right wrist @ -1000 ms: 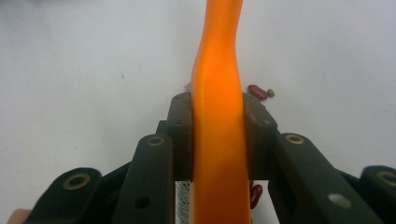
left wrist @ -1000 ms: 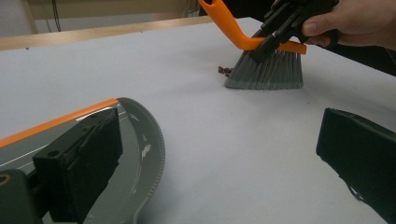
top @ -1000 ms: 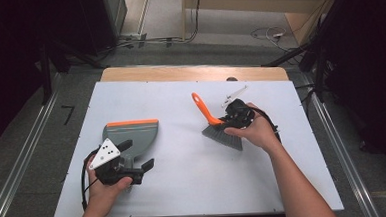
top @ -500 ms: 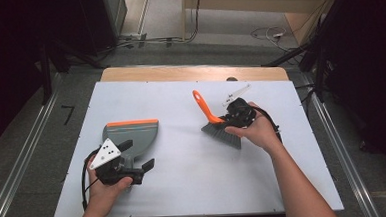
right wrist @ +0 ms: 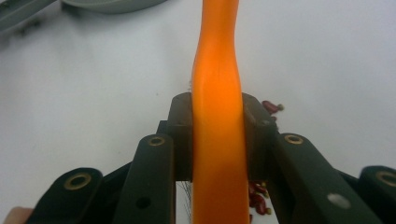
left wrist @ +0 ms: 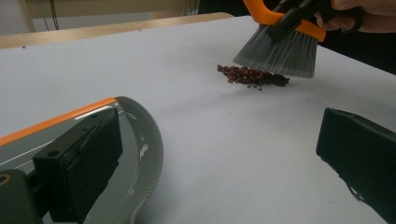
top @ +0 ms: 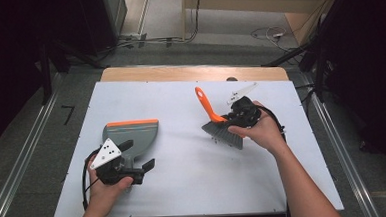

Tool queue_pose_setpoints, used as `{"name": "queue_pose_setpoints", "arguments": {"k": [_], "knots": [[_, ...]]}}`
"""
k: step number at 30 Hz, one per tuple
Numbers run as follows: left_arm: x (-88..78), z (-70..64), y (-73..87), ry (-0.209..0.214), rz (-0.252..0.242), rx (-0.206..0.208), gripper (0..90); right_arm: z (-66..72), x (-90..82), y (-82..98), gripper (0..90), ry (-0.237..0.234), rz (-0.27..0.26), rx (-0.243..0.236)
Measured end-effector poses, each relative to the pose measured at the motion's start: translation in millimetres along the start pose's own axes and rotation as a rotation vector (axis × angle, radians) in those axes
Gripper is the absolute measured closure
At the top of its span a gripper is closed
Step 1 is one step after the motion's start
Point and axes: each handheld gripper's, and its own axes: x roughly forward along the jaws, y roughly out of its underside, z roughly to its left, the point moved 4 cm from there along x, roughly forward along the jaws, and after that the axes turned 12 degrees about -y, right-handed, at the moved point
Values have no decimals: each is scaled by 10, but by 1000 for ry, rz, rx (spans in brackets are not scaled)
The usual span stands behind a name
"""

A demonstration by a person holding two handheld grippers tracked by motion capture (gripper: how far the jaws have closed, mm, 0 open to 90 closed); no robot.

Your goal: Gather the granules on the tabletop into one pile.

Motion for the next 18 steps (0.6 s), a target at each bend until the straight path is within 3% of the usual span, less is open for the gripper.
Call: {"name": "queue_pose_setpoints", "arguments": {"k": [8,18], "knots": [[-6,-2,-3,0,-4,-3,7,9,277,46,686,-57,84,30],[-10,16,-2,-2,-4,-4,6,-103,320,44,685,-18,93,40]]}}
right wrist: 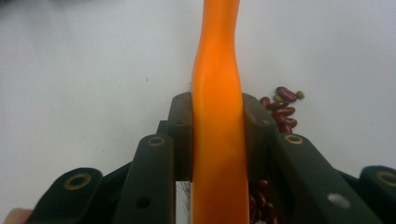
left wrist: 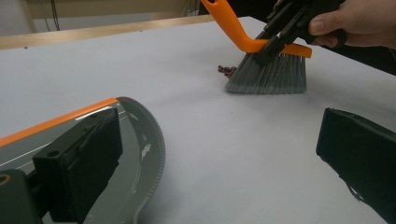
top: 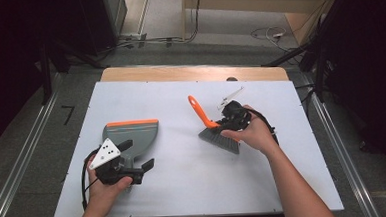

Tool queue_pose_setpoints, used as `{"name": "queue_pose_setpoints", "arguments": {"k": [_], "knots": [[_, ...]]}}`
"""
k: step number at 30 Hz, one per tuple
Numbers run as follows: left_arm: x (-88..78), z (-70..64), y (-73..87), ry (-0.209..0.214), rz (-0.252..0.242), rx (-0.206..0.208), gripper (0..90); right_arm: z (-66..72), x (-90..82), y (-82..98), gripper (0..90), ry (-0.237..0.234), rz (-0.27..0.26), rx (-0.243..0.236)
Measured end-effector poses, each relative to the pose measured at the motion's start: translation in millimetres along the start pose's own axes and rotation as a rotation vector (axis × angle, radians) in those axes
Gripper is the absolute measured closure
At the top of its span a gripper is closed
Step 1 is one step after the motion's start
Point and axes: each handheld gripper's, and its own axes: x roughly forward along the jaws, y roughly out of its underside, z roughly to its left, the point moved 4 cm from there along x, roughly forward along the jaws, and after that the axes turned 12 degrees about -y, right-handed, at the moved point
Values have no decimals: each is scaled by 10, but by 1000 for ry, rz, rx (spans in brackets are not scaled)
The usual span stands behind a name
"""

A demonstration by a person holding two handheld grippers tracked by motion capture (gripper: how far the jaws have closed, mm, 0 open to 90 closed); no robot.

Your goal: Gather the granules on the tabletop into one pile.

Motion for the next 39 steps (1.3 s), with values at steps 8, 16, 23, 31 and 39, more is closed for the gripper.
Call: {"name": "queue_pose_setpoints", "arguments": {"k": [8,16,23,31,39], "knots": [[0,-9,-1,-1,1,2,6,29,-83,-16,686,27,-40,4],[3,-12,-4,-1,0,4,6,126,-256,-27,687,37,-96,-9],[3,-10,-5,-2,0,3,6,183,-399,52,687,35,-135,7],[4,-6,-4,-2,1,5,6,287,-525,217,688,34,-193,41],[-4,-20,-13,-2,-2,8,6,411,-615,424,688,35,-236,65]]}}
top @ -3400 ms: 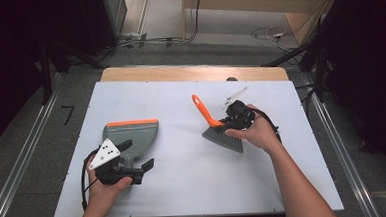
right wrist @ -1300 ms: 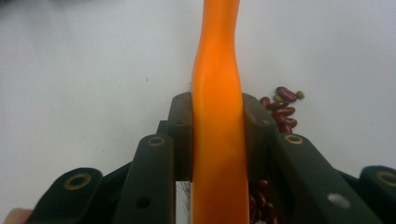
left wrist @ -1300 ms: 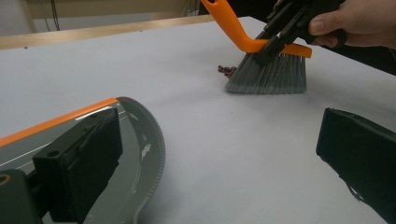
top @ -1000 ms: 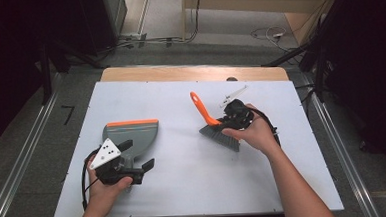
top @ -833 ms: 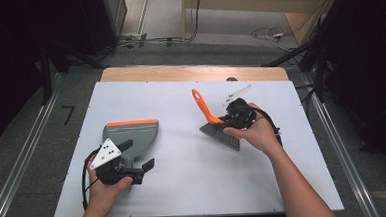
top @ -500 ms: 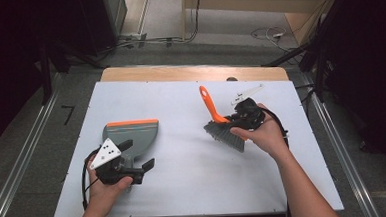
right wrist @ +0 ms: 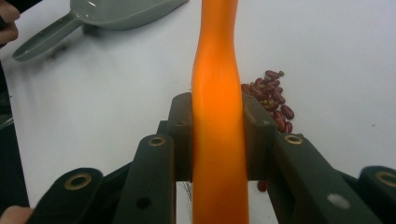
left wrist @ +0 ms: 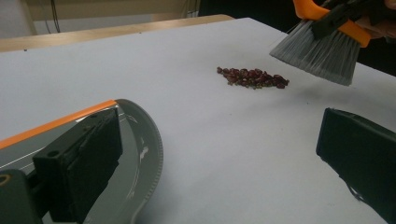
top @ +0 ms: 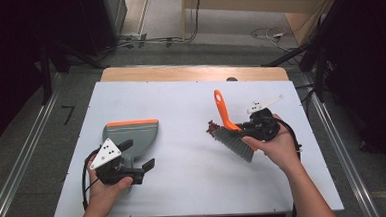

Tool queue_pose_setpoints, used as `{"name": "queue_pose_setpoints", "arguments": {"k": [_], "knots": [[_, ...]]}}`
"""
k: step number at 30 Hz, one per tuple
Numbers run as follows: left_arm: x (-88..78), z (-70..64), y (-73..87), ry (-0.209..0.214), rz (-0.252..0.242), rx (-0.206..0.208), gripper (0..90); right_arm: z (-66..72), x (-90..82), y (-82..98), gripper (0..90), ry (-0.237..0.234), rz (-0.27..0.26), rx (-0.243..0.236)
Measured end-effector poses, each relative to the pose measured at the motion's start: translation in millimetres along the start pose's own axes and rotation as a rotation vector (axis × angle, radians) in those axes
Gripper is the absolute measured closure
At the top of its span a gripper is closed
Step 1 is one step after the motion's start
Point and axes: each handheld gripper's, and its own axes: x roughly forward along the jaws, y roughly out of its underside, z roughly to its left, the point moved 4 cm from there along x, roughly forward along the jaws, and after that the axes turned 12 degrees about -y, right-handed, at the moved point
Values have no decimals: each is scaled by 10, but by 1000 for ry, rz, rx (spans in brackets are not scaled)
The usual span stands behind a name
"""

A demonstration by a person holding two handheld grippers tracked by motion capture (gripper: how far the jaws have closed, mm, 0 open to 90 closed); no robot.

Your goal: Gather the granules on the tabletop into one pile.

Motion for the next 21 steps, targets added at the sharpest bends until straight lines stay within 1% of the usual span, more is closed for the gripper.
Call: {"name": "queue_pose_setpoints", "arguments": {"k": [4,8,10,13,21], "knots": [[-3,-2,-4,-1,-6,-2,6,55,-92,89,688,7,-31,7],[-2,-1,-4,0,-7,-3,6,96,-163,183,688,24,-41,13],[-2,-2,-5,0,-8,-4,6,100,-196,231,687,36,-42,16],[-7,2,-8,0,-10,-4,6,98,-243,308,688,42,-59,38],[-17,10,-13,1,-15,-12,5,98,-370,488,688,63,-84,71]]}}
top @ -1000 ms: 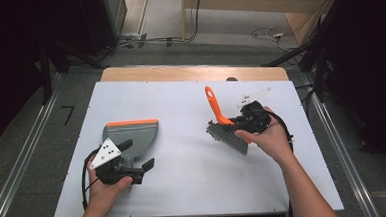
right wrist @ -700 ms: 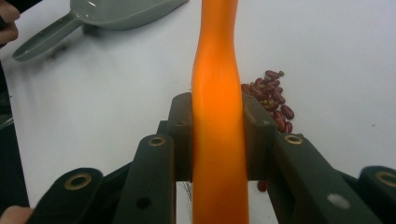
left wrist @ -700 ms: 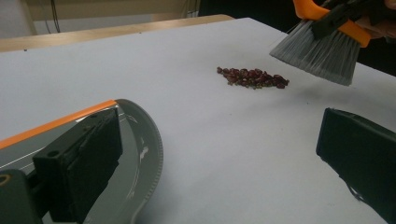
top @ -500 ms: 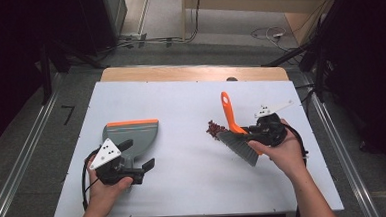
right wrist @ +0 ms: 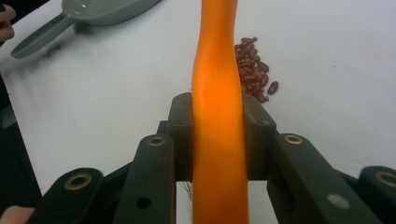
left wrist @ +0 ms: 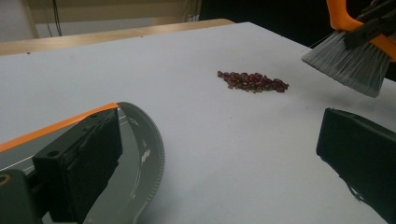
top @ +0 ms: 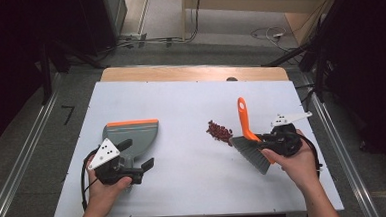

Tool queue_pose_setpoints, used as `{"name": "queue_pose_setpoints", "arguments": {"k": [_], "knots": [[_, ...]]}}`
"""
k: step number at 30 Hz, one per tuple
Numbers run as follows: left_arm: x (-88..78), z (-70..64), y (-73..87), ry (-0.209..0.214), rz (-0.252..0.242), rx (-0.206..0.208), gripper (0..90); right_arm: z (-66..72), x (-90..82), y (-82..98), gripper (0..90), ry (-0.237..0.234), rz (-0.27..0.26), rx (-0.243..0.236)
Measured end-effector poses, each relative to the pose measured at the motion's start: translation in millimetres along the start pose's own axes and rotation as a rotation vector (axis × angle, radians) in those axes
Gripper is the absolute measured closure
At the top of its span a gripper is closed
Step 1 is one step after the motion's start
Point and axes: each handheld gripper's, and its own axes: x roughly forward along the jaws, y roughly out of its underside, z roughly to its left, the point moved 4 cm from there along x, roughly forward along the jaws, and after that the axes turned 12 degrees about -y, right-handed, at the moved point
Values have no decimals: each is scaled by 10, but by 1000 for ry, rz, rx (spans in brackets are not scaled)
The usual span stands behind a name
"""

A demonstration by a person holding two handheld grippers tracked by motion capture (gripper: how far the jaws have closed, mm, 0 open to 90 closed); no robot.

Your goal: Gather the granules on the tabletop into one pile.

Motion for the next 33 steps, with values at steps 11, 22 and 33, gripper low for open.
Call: {"name": "queue_pose_setpoints", "arguments": {"k": [11,22,33], "knots": [[-11,12,2,11,-6,5,0,-132,-199,298,687,17,-39,62],[-22,37,11,16,-25,4,0,-365,-345,501,687,42,-69,143],[-50,127,11,-3,-42,-17,0,-413,-416,549,687,47,-97,162]]}}
